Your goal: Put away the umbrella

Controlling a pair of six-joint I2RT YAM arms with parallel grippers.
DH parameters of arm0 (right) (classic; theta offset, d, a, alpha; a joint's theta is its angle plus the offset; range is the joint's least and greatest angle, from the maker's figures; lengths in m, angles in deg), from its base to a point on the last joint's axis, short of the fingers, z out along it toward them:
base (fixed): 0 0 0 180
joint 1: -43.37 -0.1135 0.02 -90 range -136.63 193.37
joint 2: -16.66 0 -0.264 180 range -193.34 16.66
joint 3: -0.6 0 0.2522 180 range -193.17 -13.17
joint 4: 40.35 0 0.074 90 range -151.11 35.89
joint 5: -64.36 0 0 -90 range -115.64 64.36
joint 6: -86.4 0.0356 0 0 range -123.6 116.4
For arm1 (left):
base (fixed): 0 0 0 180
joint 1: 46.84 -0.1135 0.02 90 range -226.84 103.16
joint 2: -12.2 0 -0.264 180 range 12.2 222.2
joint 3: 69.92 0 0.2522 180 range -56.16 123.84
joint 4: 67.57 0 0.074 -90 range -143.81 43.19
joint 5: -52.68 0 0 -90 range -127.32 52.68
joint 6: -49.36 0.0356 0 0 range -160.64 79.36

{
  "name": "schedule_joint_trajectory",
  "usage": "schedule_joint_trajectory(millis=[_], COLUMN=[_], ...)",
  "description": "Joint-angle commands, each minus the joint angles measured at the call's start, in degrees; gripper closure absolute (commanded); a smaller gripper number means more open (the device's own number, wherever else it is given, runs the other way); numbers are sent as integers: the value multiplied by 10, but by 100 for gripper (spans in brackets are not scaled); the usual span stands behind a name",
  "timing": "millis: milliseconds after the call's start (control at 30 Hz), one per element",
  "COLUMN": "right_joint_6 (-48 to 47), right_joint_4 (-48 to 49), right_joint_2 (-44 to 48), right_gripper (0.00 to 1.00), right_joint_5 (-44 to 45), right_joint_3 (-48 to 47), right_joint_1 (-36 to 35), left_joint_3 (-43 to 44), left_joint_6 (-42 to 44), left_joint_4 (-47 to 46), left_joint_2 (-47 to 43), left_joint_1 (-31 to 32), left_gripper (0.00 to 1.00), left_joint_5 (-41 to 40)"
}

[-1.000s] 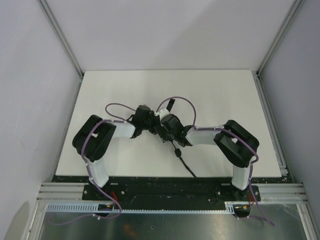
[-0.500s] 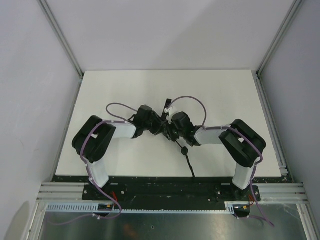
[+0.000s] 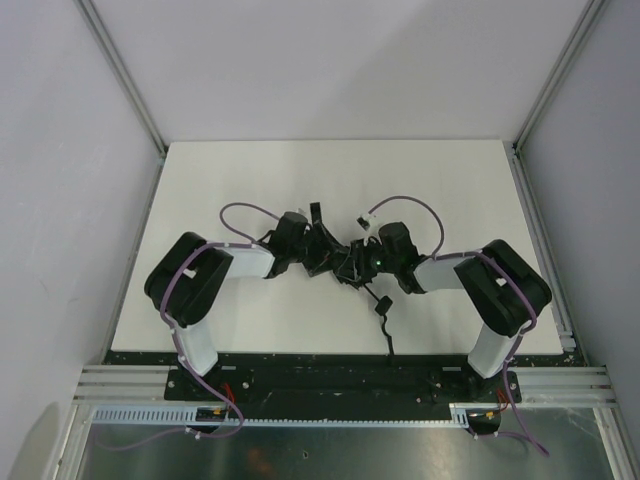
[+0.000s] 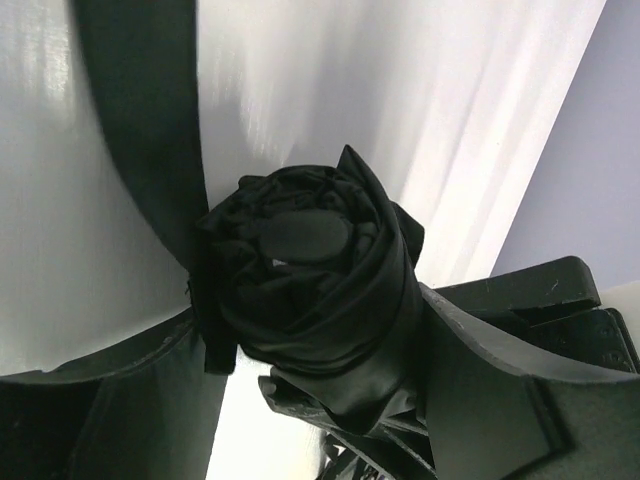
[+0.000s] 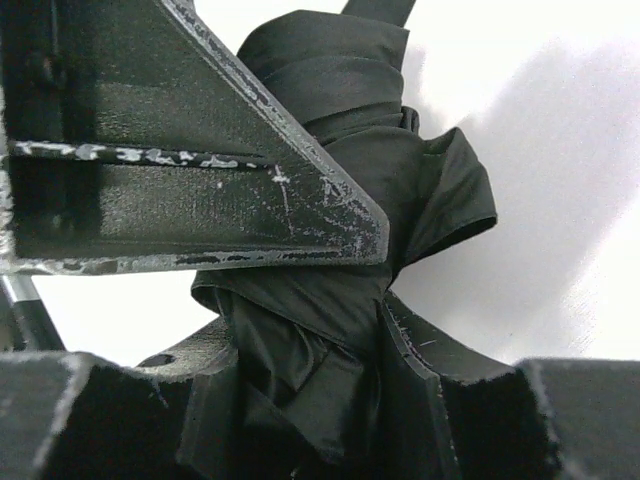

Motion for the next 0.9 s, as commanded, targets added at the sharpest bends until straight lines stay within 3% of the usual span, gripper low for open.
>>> schedule_joint_trajectory(millis=[0, 233, 433, 567, 600, 733, 867], right_joint_6=[60, 144, 177, 166, 155, 73, -4], right_joint_4=[127, 266, 311, 274, 239, 40, -78], right_joint_2=[29, -24, -54, -46, -38, 6, 65], right_gripper=[100, 100, 100, 100, 95, 49, 15], right_joint_5=[-63, -129, -151, -130, -112, -27, 62], right_joint_3=[4, 19, 33, 38, 35, -1, -15], right_joint_1=[20, 29, 31, 31, 31, 25, 4], left_joint_3=[-24, -22, -31, -41, -43, -56, -44], left_joint_6=[48, 39, 34, 28, 24, 12, 3], left_joint_4=[107, 91, 66, 55, 55, 62, 105], left_joint_2=[42, 66, 67, 64, 61, 45, 39], left_joint_1=[-4, 0, 0, 1, 0, 1, 1], left_gripper=[27, 32, 69, 95, 98, 100, 100], left_joint_5=[-26, -14, -9, -9, -10, -21, -28])
